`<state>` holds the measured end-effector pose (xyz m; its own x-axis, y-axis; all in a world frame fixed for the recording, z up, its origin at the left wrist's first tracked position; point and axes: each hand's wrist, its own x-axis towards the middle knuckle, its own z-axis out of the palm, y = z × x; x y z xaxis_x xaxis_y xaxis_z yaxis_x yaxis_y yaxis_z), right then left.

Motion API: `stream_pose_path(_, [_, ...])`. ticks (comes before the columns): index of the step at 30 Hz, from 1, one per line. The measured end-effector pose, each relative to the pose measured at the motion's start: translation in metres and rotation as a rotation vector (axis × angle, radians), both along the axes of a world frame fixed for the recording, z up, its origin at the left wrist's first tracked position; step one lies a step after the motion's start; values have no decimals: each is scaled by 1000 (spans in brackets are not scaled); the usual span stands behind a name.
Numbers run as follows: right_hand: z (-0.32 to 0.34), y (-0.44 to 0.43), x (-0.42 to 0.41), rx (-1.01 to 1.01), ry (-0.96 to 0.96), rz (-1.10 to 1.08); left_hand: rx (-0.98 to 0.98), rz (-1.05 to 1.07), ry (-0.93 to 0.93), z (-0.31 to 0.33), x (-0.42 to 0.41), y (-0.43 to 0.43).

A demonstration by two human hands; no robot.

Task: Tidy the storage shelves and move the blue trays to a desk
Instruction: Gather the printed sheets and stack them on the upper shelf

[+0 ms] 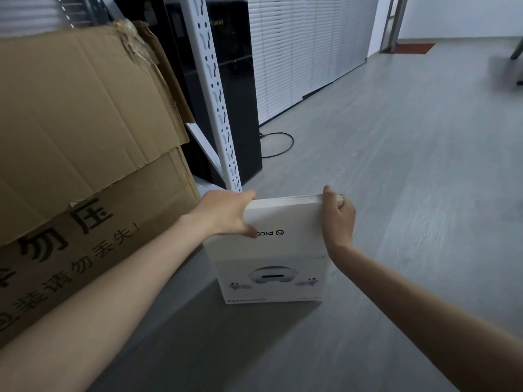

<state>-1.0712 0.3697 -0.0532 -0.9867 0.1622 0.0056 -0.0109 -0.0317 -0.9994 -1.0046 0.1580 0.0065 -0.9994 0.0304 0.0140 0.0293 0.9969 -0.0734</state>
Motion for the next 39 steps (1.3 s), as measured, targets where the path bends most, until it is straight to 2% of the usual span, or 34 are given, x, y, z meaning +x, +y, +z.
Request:
stream_pose_path(5, [3, 10, 0, 10, -61, 126, 124, 51, -94, 6, -8, 24])
stream_pose_path(9, [16, 22, -6, 7, -146, 249, 23, 25, 93, -5, 10, 41])
stream_pose_path(12, [-2, 39, -1, -29, -167, 186, 85, 97, 188, -9, 33, 41])
stream_pose_path(14, [-28, 56, 8, -2, -245, 125, 266, 207, 202, -4, 48, 33])
stream_pose_path(18, [-65, 86, 28, 148, -437, 212, 1009, 400, 266, 5, 77, 11])
stream_pose_path(20, [-76, 95, 31, 44, -503, 350, 1252, 471, 287, 0, 89, 5])
stream_pose_path(22, [-78, 104, 27, -103, -539, 551, 1384, 513, 245, -11, 95, 2])
stream_pose_path(24, [-74, 113, 15, -235, -494, 624, 1481, 578, 169, -28, 97, 1])
stream_pose_path(27, [-54, 119, 3, -187, -421, 572, 1543, 660, 133, -61, 102, 0])
stream_pose_path(33, [-75, 122, 14, -10, -322, 467, 1474, 834, 176, -146, 119, 10])
stream_pose_path(39, [-83, 122, 15, 162, -215, 488, 1447, 758, 200, -170, 123, 9])
